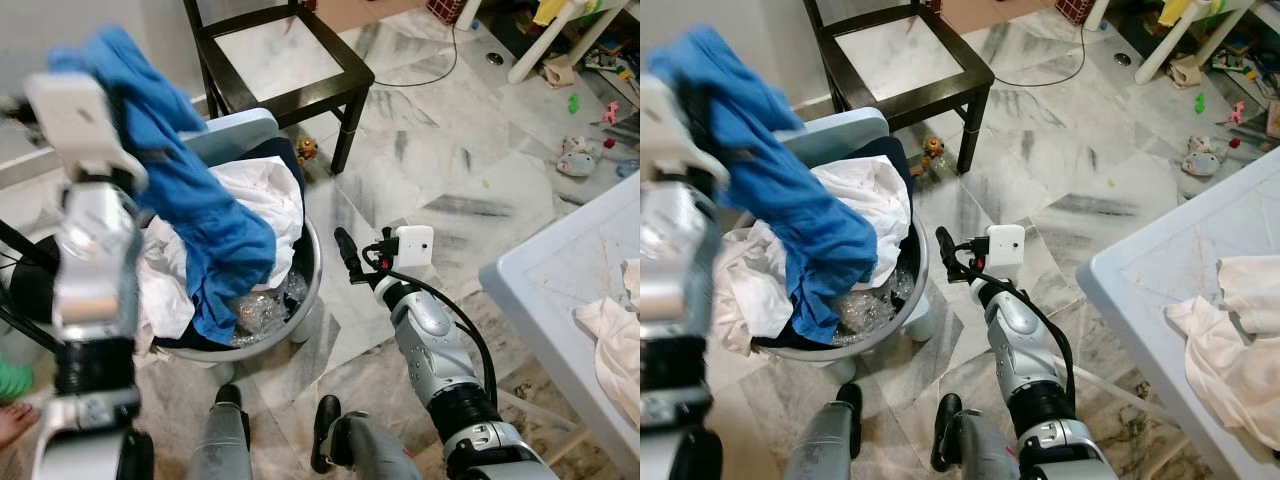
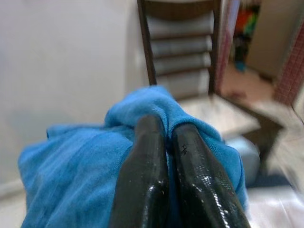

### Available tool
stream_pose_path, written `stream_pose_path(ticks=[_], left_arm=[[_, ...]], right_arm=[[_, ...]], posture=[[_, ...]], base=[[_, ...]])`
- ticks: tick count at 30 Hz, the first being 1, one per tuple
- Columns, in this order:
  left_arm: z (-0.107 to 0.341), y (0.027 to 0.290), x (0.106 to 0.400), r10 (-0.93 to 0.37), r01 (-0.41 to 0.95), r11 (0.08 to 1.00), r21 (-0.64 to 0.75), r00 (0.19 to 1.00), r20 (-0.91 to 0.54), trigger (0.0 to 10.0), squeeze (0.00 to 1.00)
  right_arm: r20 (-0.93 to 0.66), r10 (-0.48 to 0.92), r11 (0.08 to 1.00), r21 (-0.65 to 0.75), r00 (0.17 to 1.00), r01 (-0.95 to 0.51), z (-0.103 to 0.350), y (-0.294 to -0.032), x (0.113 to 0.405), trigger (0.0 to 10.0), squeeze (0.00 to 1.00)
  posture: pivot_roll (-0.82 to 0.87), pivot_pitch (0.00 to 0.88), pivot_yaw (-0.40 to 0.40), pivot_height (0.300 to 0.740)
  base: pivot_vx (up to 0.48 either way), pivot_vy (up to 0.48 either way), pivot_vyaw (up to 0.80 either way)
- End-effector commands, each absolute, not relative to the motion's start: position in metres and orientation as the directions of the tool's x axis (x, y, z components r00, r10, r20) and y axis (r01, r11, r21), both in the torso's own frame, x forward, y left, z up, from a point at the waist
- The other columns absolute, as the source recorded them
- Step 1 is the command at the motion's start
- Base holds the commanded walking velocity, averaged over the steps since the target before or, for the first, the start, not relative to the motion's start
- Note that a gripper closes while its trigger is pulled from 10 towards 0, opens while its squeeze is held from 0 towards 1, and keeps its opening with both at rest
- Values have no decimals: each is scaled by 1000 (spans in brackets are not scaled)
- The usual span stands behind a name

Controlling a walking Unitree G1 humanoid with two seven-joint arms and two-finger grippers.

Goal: Hang hanger

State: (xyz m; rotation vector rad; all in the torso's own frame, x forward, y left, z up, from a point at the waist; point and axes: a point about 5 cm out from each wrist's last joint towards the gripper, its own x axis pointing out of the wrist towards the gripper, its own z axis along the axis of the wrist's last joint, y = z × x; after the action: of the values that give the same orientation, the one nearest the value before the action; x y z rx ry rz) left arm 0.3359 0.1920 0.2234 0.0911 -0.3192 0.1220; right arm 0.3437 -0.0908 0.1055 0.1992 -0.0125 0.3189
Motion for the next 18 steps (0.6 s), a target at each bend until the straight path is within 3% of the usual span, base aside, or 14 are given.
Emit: stream_pose_path(ticks=[1, 8, 14, 18], left_arm=[[214, 176, 331, 50, -82, 992, 96, 954, 295, 0, 0], [180, 157, 321, 20, -34, 994, 100, 990, 139, 0, 0], [158, 158, 307, 30, -32, 992, 118, 999, 23, 0, 0], [136, 166, 283, 14, 4, 988, 156, 994, -110, 0, 0]], right_arm=[[14, 284, 937, 207, 959, -281, 96, -97, 340, 10000, 0], [14, 289, 936, 203, 957, -286, 98, -97, 342, 10000, 0], [15, 287, 938, 198, 958, -284, 98, -98, 343, 10000, 0], [14, 285, 939, 197, 959, -282, 97, -99, 343, 10000, 0]], posture=[[405, 329, -131, 740], [403, 339, -138, 740], [398, 340, -140, 740], [404, 341, -138, 740]], base=[[0, 0, 0], [0, 0, 0], [0, 0, 0], [0, 0, 0]])
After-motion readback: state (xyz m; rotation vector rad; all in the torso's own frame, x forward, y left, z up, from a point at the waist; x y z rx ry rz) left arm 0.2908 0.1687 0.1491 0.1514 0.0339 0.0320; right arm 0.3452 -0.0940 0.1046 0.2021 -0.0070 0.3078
